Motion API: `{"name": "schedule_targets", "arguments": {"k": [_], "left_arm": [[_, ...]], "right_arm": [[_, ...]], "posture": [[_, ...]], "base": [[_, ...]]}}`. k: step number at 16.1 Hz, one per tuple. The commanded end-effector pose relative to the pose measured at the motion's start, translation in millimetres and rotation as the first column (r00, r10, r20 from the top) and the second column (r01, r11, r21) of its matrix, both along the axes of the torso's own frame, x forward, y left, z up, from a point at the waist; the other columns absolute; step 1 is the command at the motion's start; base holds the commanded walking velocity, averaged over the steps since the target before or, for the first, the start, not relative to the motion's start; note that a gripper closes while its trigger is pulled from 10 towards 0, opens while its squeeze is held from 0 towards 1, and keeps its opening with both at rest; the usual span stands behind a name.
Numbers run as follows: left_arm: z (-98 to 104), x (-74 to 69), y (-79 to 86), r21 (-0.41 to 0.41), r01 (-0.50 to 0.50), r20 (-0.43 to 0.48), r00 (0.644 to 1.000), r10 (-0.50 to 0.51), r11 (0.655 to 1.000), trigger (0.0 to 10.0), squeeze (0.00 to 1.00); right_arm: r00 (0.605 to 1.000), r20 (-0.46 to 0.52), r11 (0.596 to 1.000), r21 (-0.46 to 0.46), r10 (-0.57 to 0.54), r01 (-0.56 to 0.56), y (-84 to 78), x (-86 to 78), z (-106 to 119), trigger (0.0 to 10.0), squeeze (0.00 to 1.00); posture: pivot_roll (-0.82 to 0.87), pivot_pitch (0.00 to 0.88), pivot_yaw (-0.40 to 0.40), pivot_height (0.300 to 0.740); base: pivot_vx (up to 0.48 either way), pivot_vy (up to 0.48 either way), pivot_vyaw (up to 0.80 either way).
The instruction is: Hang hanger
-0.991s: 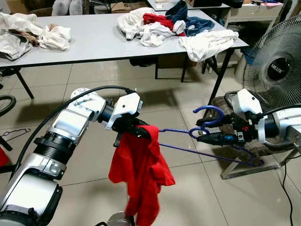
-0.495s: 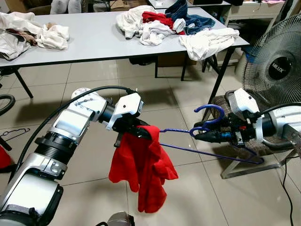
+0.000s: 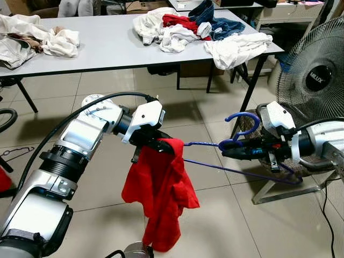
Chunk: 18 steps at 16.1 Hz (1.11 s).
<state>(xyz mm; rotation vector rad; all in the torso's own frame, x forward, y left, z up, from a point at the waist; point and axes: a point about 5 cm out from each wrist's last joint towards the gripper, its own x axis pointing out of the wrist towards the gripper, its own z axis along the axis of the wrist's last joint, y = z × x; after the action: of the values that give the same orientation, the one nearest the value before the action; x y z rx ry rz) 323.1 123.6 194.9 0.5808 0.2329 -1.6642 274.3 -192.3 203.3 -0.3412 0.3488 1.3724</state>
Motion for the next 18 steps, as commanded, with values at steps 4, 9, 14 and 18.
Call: {"name": "schedule_targets", "arguments": {"k": [4,9,14,18], "left_arm": [[18.0,1.4,-6.4,-0.064,0.024,0.053,0.998,-0.021,0.998,10.0,0.00],[26.0,-2.0,-8.4,-0.114,0.056,0.030,0.998,-0.053,0.992,10.0,1.00],[34.6,-5.7,-12.3,-0.119,0.110,0.133,0.987,-0.094,0.987,10.0,0.78],[38.2,-7.3,-6.2,-0.031,0.139,0.169,0.977,-0.132,0.990,10.0,0.00]], "right_arm": [[0.998,0.029,0.998,0.024,-0.051,0.050,1.8,3.7,0.5,0.0,0.00],[0.992,0.062,0.994,0.039,-0.107,0.105,1.1,7.0,1.7,0.0,0.00],[0.973,0.123,0.979,0.082,-0.193,0.184,-0.1,15.0,5.2,0.0,0.00],[0.961,0.155,0.972,0.081,-0.231,0.221,0.2,18.2,3.2,0.0,0.00]], "posture": [[0.01,0.000,0.029,0.740],[0.01,0.000,0.038,0.740],[0.01,0.000,0.042,0.740],[0.01,0.000,0.047,0.740]], "base": [[0.000,0.000,0.00],[0.000,0.000,0.00],[0.000,0.000,0.00],[0.000,0.000,0.00]]}}
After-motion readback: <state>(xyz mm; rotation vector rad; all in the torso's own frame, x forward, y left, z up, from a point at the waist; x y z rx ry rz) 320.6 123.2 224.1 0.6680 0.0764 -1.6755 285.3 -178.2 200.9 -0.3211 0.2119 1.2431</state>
